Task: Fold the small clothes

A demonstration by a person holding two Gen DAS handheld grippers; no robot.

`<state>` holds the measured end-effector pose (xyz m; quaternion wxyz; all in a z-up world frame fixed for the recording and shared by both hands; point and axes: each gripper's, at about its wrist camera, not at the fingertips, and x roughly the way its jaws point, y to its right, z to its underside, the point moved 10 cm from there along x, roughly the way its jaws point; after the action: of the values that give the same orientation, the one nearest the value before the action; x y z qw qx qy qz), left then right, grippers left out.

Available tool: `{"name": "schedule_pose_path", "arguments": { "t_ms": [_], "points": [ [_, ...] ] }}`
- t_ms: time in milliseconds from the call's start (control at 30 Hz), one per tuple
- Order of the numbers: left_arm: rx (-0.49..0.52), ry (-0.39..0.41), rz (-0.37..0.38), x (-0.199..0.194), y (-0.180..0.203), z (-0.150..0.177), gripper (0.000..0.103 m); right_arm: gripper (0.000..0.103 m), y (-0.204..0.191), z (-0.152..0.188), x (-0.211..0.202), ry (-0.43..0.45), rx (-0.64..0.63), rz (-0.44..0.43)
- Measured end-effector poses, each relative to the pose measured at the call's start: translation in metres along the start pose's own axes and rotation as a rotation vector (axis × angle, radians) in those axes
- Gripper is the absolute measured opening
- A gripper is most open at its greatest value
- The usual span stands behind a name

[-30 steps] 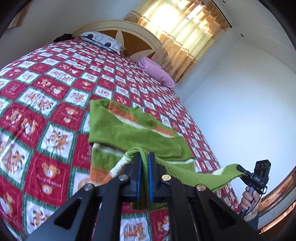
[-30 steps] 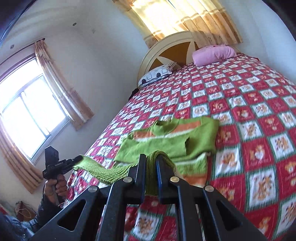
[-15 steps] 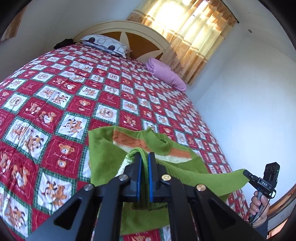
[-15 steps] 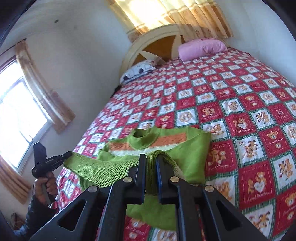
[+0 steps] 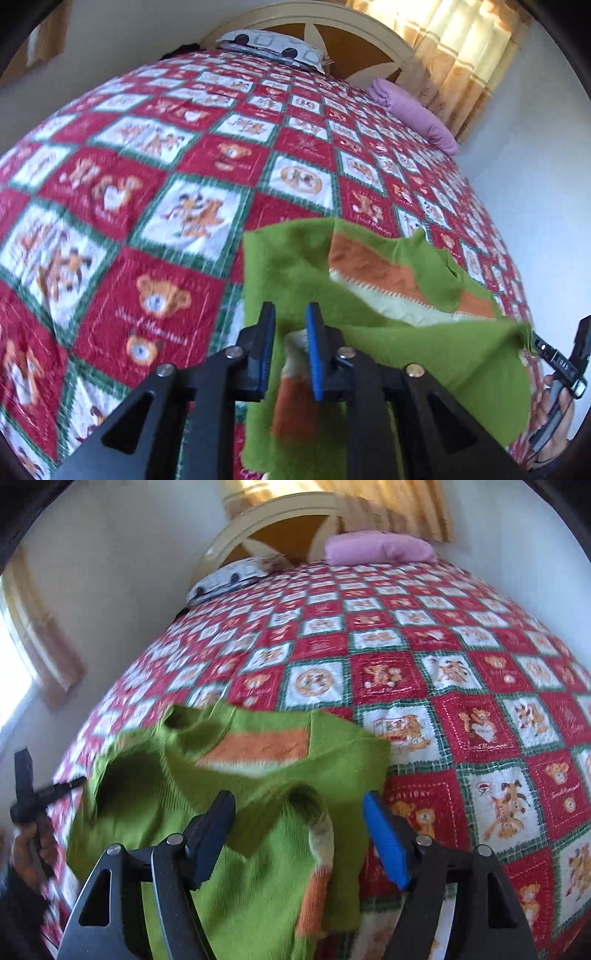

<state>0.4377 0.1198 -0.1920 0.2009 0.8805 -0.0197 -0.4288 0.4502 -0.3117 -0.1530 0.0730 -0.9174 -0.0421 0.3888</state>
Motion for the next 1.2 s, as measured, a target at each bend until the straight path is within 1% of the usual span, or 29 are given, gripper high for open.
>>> {"name": "schedule_pose_path", "arguments": {
  "t_ms": [33,67,100,133,200,267,300,333,400,467,500,567,633,667,700,733,800,833,933,1000,1033,1100,1133,1167,1200],
  "points": [
    [0.011,0.015,-0.005,-0.007,-0.005,0.004,0.033,0.072,-0.001,0.005,-0.002,-0.006,-0.059,0.049],
    [0.04,0.034,-0.031,-0.015,-0.01,0.008,0.041,0.072,-0.002,0.009,-0.002,-0.011,-0.113,0.089],
    [0.08,0.059,-0.07,-0.024,-0.014,0.012,0.055,0.072,-0.003,0.013,-0.002,-0.015,-0.155,0.119],
    [0.111,0.086,-0.097,-0.033,-0.017,0.014,0.064,0.072,-0.003,0.014,-0.001,-0.017,-0.18,0.145],
    [0.165,0.124,-0.121,-0.048,-0.014,0.019,0.067,0.072,-0.003,0.013,-0.001,-0.009,-0.191,0.163],
    [0.21,0.146,-0.111,-0.057,-0.001,0.022,0.068,0.072,-0.005,0.008,-0.001,0.006,-0.185,0.15],
    [0.249,0.151,-0.106,-0.058,0.008,0.024,0.071,0.072,-0.005,0.005,0.0,0.009,-0.179,0.154],
    [0.309,0.152,-0.126,-0.056,0.019,0.026,0.075,0.072,-0.005,0.003,0.0,0.011,-0.171,0.16],
    [0.399,0.169,-0.178,-0.052,0.035,0.027,0.076,0.072,-0.002,0.002,0.002,0.006,-0.132,0.151],
    [0.441,0.18,-0.209,-0.049,0.042,0.025,0.076,0.072,-0.003,0.005,-0.001,-0.002,-0.097,0.113],
    [0.437,0.176,-0.232,-0.046,0.038,0.023,0.076,0.072,-0.002,0.009,-0.005,-0.005,-0.087,0.1],
    [0.389,0.162,-0.26,-0.043,0.025,0.02,0.076,0.073,-0.002,0.018,-0.012,-0.014,-0.084,0.081],
    [0.336,0.149,-0.287,-0.037,0.006,0.016,0.077,0.073,-0.002,0.026,-0.015,-0.022,-0.094,0.084],
    [0.34,0.148,-0.302,-0.034,0.004,0.015,0.077,0.073,-0.001,0.028,-0.017,-0.022,-0.099,0.093],
    [0.355,0.143,-0.306,-0.033,0.005,0.016,0.077,0.073,-0.002,0.029,-0.02,-0.015,-0.101,0.098],
    [0.372,0.135,-0.294,-0.032,0.01,0.016,0.077,0.073,-0.004,0.03,-0.022,-0.007,-0.098,0.094],
    [0.384,0.121,-0.212,-0.031,0.027,0.02,0.078,0.073,-0.01,0.028,-0.026,0.014,-0.088,0.075],
    [0.41,0.104,-0.177,-0.028,0.04,0.022,0.079,0.073,-0.015,0.028,-0.027,0.021,-0.089,0.068],
    [0.533,0.085,-0.227,-0.013,0.065,0.022,0.081,0.073,-0.027,0.027,-0.023,0.025,-0.104,0.05],
    [0.575,0.046,-0.267,0.006,0.071,0.017,0.082,0.073,-0.033,0.029,-0.021,0.024,-0.114,0.042],
    [0.576,0.037,-0.298,0.013,0.069,0.011,0.082,0.073,-0.035,0.029,-0.02,0.026,-0.114,0.039],
    [0.555,0.051,-0.401,0.025,0.053,-0.013,0.083,0.073,-0.035,0.031,-0.024,0.033,-0.102,0.028],
    [0.499,0.064,-0.448,0.025,0.036,-0.03,0.083,0.073,-0.034,0.033,-0.026,0.036,-0.097,0.024],
    [0.451,0.071,-0.466,0.022,0.024,-0.038,0.083,0.073,-0.033,0.034,-0.028,0.037,-0.095,0.023],
    [0.369,0.083,-0.487,0.016,0.005,-0.05,0.083,0.073,-0.031,0.036,-0.03,0.038,-0.095,0.023]
  ]
}}
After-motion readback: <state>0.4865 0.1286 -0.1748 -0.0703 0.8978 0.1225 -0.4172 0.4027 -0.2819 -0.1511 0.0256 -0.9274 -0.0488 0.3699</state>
